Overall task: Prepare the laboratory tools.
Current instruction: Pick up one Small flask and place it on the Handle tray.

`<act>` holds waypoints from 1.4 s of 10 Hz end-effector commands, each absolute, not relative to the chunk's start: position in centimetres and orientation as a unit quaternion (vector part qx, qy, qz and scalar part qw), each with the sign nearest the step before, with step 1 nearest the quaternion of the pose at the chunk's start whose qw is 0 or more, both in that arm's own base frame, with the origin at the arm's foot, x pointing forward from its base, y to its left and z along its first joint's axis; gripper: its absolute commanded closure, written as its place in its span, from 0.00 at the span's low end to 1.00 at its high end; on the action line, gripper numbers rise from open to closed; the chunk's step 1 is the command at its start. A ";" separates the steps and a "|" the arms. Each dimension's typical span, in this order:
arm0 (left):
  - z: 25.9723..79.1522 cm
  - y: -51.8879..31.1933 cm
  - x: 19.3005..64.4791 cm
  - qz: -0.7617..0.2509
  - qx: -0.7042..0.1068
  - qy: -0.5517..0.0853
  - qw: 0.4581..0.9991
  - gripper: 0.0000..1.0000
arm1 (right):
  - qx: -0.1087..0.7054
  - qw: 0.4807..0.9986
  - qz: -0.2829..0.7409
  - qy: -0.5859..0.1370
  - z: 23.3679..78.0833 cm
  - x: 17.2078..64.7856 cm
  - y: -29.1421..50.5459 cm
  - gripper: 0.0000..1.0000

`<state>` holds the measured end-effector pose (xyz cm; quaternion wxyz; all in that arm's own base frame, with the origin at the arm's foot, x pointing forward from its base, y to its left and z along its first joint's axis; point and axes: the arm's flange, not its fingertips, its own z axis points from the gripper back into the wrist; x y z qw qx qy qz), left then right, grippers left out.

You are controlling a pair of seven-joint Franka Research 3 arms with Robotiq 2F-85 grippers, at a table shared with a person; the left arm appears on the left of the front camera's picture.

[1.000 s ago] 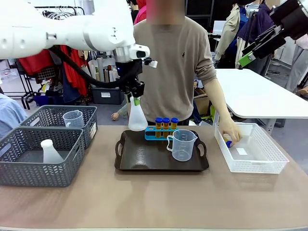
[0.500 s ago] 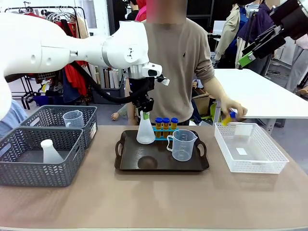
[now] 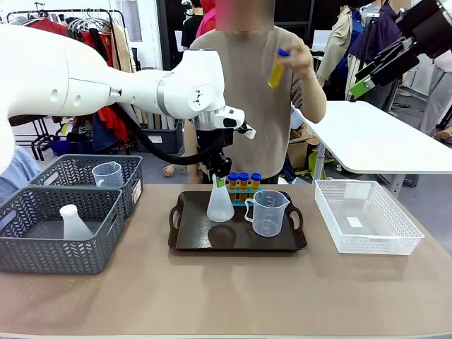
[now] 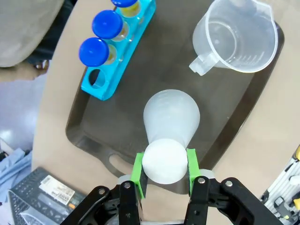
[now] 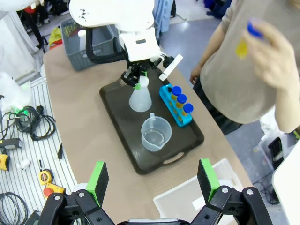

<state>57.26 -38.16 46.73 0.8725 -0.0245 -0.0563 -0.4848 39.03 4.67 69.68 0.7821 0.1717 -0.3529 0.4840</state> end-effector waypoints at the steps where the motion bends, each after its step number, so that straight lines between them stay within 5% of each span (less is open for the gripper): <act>1: 46.1 -37.4 56.0 -0.496 -0.012 -0.062 0.866 1.00 | 0.183 0.776 0.485 -0.360 69.8 39.1 4.7 0.00; 7: 44.4 -37.3 55.4 -0.504 -0.014 -0.054 0.862 1.00 | 0.183 0.776 0.485 -0.360 69.8 39.1 4.7 0.00; 8: 44.4 -37.3 55.4 -0.504 -0.014 -0.053 0.862 0.91 | 0.183 0.776 0.485 -0.360 69.8 39.1 4.7 0.00; 12: 44.4 -37.3 55.5 -0.504 -0.014 -0.050 0.862 0.13 | 0.183 0.776 0.485 -0.360 69.8 39.1 4.7 0.00; 13: 44.3 -37.3 55.5 -0.504 -0.015 -0.049 0.862 0.00 | 0.183 0.776 0.485 -0.360 69.8 39.1 4.7 0.00; 14: 44.4 -37.3 55.5 -0.505 -0.015 -0.048 0.862 0.00 | 0.183 0.776 0.485 -0.360 69.8 39.1 4.7 0.00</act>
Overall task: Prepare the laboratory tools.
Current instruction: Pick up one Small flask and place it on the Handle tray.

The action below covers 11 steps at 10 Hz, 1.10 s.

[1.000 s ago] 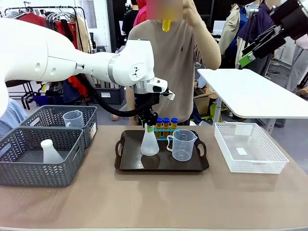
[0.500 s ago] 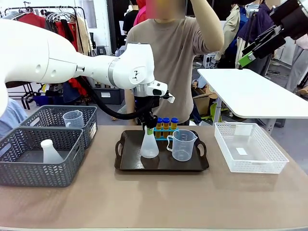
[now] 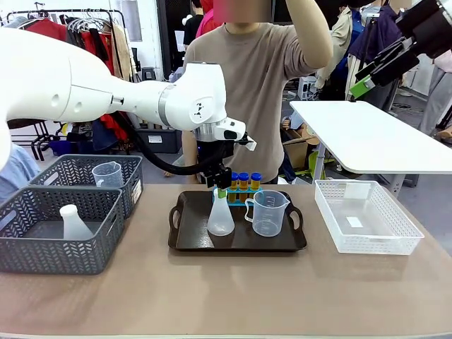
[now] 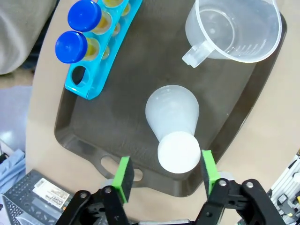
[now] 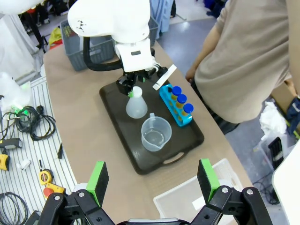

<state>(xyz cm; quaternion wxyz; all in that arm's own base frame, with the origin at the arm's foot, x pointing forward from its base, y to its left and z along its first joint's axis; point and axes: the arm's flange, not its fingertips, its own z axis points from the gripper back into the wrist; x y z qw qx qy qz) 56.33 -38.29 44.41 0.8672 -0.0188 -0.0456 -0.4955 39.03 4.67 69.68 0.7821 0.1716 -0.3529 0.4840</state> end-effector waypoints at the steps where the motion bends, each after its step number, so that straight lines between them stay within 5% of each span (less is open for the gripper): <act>1: 44.5 -37.1 55.5 -0.504 -0.018 -0.046 0.862 0.00 | 0.183 0.776 0.485 -0.360 69.8 39.1 4.7 0.00; 11: 45.6 -37.5 56.3 -0.484 -0.034 -0.043 0.873 0.00 | 0.183 0.776 0.485 -0.360 69.8 39.1 4.7 0.00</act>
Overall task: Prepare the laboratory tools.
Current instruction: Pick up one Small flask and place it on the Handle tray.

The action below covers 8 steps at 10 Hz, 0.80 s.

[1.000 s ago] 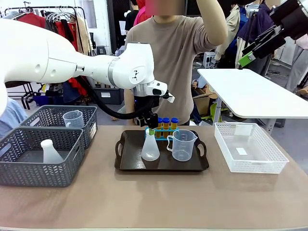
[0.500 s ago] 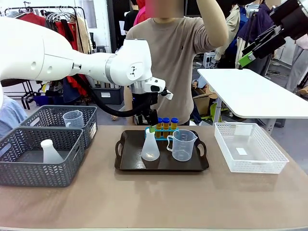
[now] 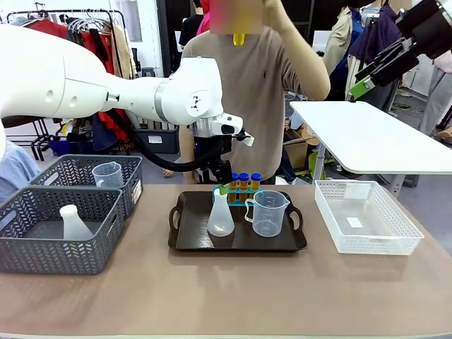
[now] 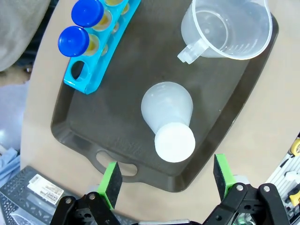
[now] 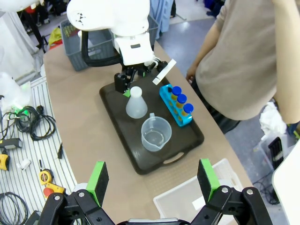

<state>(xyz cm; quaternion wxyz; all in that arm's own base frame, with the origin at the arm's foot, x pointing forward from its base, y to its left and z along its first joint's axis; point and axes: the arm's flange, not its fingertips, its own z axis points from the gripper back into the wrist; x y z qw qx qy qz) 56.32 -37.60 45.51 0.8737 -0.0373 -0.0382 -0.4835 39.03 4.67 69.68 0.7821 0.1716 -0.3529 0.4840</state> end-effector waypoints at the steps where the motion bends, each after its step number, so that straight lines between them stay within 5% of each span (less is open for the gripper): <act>1: 45.6 -37.5 56.3 -0.484 -0.034 -0.043 0.873 0.00 | 0.183 0.776 0.485 -0.360 69.8 39.1 4.7 0.00; 8: 51.5 -34.0 53.2 -0.478 -0.080 -0.067 0.872 0.00 | 0.183 0.776 0.485 -0.360 69.8 39.1 4.7 0.00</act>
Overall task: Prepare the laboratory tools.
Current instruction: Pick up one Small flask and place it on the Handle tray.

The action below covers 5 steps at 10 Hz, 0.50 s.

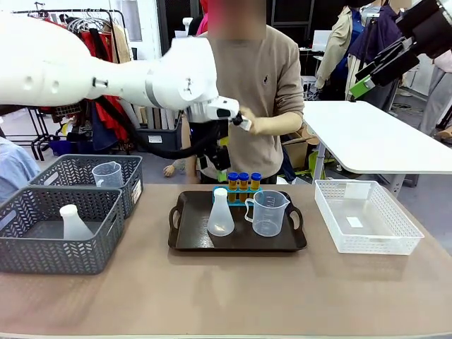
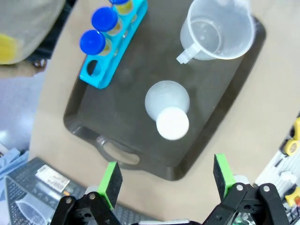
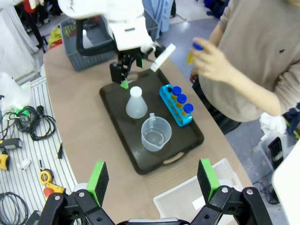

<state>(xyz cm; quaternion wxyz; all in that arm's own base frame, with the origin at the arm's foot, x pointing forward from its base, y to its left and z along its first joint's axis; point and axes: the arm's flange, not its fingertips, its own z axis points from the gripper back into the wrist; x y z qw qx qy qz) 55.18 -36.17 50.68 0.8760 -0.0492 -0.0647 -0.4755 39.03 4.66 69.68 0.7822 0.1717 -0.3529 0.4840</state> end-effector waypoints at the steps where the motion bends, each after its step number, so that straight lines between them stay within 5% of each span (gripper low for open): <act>1: 53.4 -32.4 52.2 -0.481 -0.100 -0.080 0.867 0.00 | 0.183 0.776 0.485 -0.360 69.8 39.1 4.7 0.00; 5: 59.5 -26.2 50.9 -0.427 -0.126 -0.164 0.880 0.00 | 0.183 0.776 0.485 -0.360 69.8 39.1 4.7 0.00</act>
